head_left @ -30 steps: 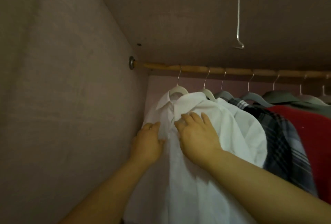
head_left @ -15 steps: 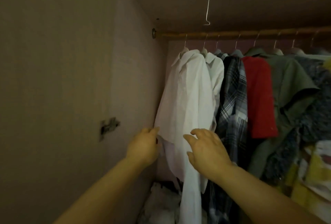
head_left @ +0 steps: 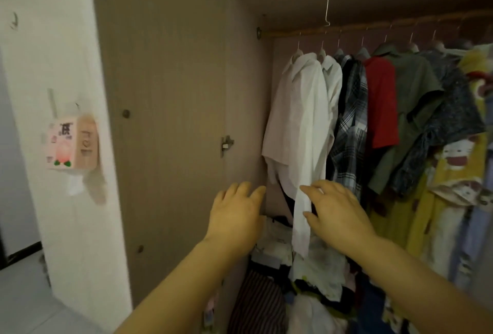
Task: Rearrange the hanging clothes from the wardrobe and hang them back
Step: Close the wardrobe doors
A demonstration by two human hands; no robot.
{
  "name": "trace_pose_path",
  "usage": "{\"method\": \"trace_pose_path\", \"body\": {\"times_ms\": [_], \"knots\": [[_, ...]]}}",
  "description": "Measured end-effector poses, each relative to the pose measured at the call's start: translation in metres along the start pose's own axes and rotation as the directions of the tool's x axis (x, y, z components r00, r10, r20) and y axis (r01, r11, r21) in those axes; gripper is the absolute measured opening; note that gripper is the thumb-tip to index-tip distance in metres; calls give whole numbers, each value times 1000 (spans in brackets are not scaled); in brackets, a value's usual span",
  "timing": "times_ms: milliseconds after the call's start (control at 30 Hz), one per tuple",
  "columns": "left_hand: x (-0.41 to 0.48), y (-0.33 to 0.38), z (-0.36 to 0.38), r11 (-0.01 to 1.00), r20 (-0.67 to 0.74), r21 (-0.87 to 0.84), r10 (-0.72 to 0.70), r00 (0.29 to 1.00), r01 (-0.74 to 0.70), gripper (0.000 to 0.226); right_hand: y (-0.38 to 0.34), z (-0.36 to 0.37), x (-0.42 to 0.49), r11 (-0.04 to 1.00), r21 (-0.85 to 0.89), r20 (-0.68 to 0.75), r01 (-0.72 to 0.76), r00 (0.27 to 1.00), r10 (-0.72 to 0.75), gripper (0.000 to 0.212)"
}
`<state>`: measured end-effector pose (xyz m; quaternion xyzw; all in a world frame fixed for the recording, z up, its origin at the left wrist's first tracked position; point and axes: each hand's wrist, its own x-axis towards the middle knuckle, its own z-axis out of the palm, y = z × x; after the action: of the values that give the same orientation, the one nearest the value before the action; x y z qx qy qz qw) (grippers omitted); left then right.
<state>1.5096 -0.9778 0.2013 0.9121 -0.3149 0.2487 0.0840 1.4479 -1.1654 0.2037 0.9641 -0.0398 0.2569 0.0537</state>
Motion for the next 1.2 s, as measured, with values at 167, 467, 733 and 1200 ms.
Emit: {"method": "trace_pose_path", "body": {"times_ms": [167,467,733,1200], "knots": [[-71,-45,-66,988,-445,60,154,882,-143,59,-78,-39,-29,1000,12,-90,2,996,-1,56],[-75,-151,-121,968,-422,-223,-202,884,115,89,-190,-101,-74,998,-56,-277,2,961,-18,60],[-63,-144,-105,906,-293,-422,-112,949,-23,90,-196,-150,-69,985,-164,-280,-50,960,2,54],[-17,-63,-80,866,-415,-262,298,860,-426,71,-183,-201,52,957,-262,-393,125,892,-224,50]]}}
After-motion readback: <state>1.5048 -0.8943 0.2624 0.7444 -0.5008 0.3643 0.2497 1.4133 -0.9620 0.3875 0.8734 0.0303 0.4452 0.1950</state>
